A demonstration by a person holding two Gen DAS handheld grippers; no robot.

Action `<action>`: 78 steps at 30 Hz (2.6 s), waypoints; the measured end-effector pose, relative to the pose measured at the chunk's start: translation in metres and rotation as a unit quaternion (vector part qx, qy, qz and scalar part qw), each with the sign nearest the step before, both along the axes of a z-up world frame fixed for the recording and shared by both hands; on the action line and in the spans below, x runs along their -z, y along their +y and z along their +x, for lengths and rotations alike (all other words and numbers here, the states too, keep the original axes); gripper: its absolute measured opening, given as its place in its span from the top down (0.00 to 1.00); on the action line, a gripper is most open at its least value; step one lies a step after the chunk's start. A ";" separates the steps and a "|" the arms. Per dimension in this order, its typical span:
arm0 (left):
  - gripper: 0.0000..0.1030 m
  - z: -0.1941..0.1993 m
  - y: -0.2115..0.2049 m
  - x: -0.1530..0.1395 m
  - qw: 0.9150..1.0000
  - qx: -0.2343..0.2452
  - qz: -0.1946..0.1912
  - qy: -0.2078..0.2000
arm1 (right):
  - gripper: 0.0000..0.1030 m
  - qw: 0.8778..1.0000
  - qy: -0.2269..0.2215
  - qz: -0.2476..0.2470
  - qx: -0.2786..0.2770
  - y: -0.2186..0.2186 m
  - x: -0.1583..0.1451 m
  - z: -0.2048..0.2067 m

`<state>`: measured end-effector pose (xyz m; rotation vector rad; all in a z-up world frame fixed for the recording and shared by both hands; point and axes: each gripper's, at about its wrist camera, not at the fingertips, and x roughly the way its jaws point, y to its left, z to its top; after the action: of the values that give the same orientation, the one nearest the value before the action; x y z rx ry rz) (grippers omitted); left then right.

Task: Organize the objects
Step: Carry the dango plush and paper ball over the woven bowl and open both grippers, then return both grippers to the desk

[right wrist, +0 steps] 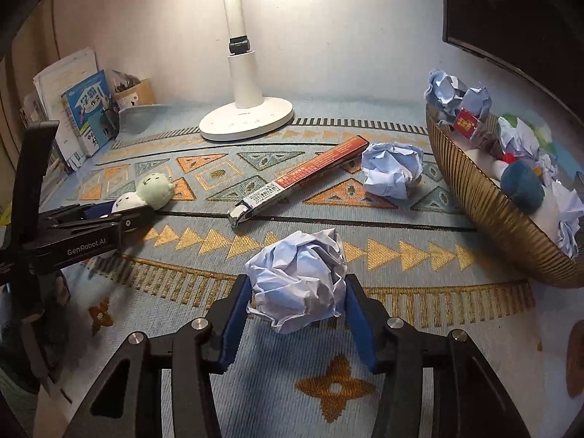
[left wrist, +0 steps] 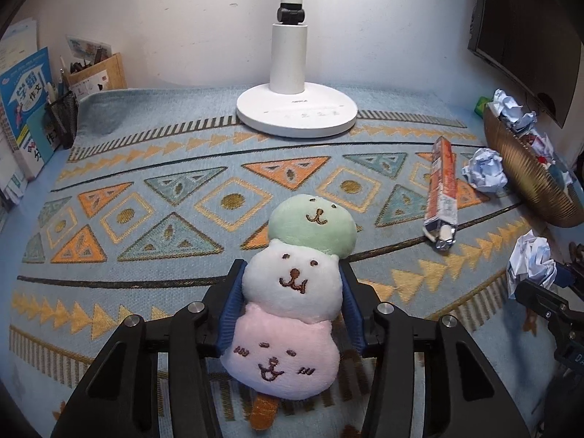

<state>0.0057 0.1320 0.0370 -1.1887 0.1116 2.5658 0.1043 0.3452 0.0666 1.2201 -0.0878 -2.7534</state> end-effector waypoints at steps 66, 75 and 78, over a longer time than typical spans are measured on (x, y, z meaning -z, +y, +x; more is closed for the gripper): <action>0.02 0.047 0.020 0.016 0.997 -0.057 -0.037 -0.034 | 0.00 0.995 -0.051 0.006 0.081 0.032 0.024 0.017; 0.01 0.046 0.021 0.017 0.997 -0.057 -0.037 -0.036 | 0.00 0.995 -0.047 -0.002 0.084 0.032 0.023 0.018; 0.01 0.046 0.021 0.017 0.997 -0.057 -0.038 -0.036 | 0.00 0.995 -0.048 0.001 0.085 0.031 0.023 0.018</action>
<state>0.0520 0.1535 0.0204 -1.3494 0.1284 2.6347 0.1220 0.3763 0.0431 1.4084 -0.2070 -2.8342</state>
